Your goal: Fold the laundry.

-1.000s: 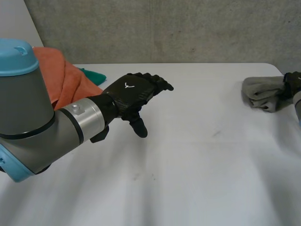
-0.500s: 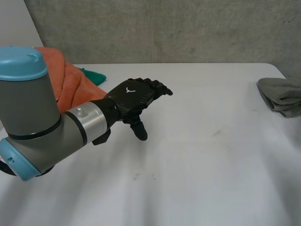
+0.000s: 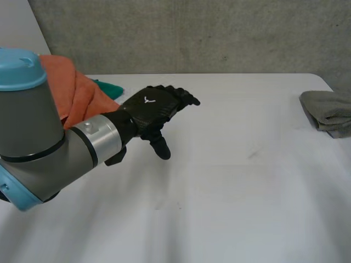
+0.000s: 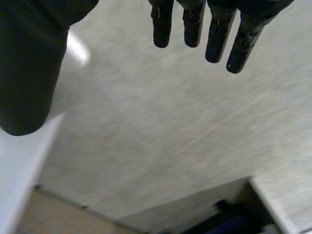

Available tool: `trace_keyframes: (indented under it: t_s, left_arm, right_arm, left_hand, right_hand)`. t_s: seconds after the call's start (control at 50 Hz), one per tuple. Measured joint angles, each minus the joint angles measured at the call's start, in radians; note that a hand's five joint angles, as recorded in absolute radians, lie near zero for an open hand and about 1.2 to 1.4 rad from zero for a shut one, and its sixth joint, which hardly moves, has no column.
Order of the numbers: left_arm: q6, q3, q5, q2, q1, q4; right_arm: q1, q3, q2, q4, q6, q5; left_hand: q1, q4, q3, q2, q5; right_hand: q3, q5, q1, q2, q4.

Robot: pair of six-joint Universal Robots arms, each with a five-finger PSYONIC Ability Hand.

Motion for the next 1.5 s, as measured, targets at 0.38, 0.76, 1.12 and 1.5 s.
trace_keyframes:
  t_s: [0.38,0.76,1.12,1.5]
  left_arm:
    - [0.149,0.108,-0.038,-0.04,0.339,0.197]
    - [0.727,0.336,-0.048,-0.511,0.534,0.255]
    - [0.391,0.257,-0.078,-0.352,0.382,0.449]
    - [-0.298,0.076,-0.39,-0.224,-0.144,0.427]
  right_arm:
    - [0.273,0.578,-0.553,-0.389,0.236,-0.443]
    - [0.541,0.71,-0.453,-0.08,0.108,-0.472]
    - [0.531,0.727,-0.443,-0.081,0.031,-0.413]
    - [0.529,0.629,-0.483,-0.067,0.156,-0.243]
  left_hand:
    - [-0.002,-0.005,-0.004,-0.004,-0.003]
    - [0.248,0.224,0.215,0.223,0.217]
    - [0.843,0.967,0.93,0.959,0.841]
    - [0.414,0.471,0.47,0.469,0.471]
  right_hand:
    - [0.0,0.0,0.0,0.0,0.0]
    - [0.0,0.0,0.0,0.0,0.0]
    - [0.0,0.0,0.0,0.0,0.0]
    - [0.0,0.0,0.0,0.0,0.0]
